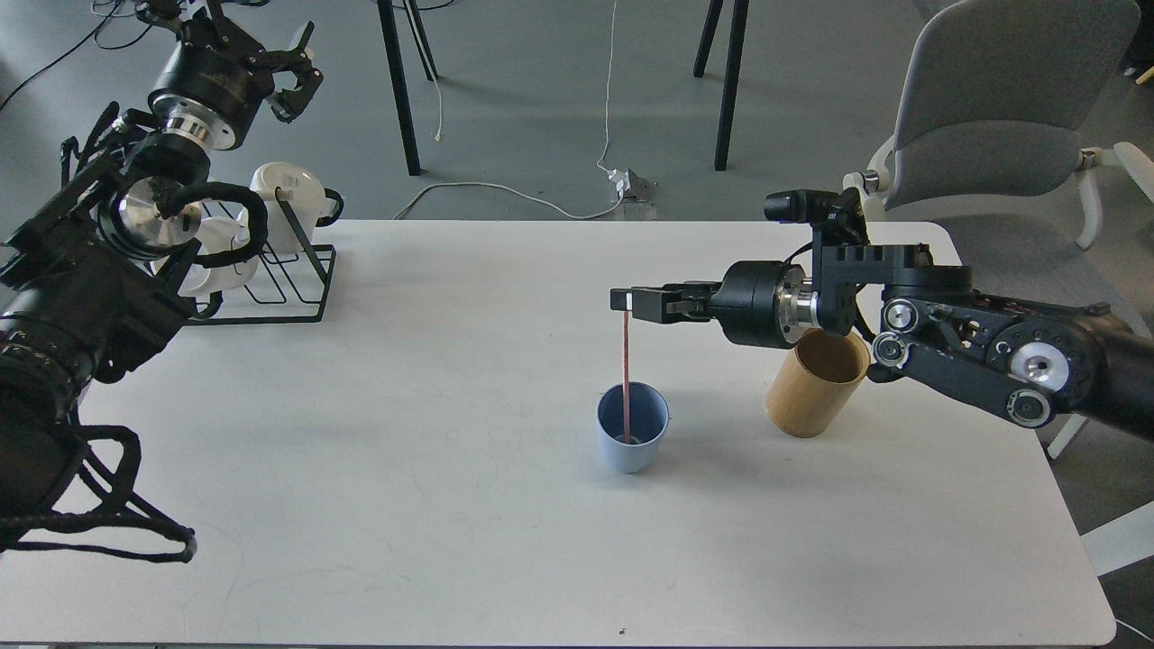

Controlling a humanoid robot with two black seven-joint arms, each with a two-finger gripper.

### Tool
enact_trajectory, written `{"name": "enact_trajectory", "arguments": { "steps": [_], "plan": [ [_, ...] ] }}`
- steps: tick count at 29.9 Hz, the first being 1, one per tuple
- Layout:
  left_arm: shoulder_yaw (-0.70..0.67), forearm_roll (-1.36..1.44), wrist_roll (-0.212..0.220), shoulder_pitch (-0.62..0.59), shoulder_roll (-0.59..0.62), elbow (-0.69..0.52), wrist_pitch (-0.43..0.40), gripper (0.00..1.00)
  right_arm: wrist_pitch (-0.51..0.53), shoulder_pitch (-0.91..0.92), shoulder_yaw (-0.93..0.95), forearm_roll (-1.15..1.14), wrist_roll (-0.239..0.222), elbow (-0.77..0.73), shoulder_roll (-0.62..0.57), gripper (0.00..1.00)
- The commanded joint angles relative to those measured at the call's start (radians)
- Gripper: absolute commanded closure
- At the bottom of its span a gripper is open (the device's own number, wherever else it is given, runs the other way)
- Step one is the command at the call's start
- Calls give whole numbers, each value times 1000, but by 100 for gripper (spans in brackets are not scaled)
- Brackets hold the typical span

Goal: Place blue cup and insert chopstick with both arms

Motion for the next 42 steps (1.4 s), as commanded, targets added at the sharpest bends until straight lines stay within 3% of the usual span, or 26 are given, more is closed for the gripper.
{"name": "enact_trajectory", "arguments": {
  "steps": [1, 8, 14, 20, 24, 28, 30, 32, 36, 42],
  "plan": [
    [0, 0, 0, 0, 1, 0, 0, 1, 13, 5, 139, 54, 2, 11, -76, 1],
    [0, 0, 0, -2, -9, 0, 0, 1, 26, -3, 377, 354, 2, -48, -150, 0],
    [0, 0, -3, 3, -9, 3, 0, 1, 17, -50, 428, 791, 15, -184, -156, 0],
    [0, 0, -3, 6, -17, 5, 0, 1, 17, -61, 466, 1072, 15, -377, -155, 0],
    [0, 0, -5, 6, -28, 5, 0, 1, 20, -98, 469, 1262, 12, -413, -155, 0],
    [-3, -3, -11, 3, -31, 3, 0, 1, 52, -124, 474, 1440, 5, -483, -144, 0],
    [-2, -3, -12, 3, -34, -2, 0, 1, 117, -139, 475, 1524, 3, -557, -134, 0],
    [-2, -3, -12, 2, -40, -2, 0, 1, 209, -140, 483, 1563, 3, -653, -69, 0],
    [-10, -3, -12, 2, -31, -2, 0, 1, 209, -126, 556, 1565, 2, -802, 52, 0],
    [-16, -3, -14, 0, -31, -2, 0, 1, 209, -120, 618, 1562, -9, -825, 110, 0]
  ]
}}
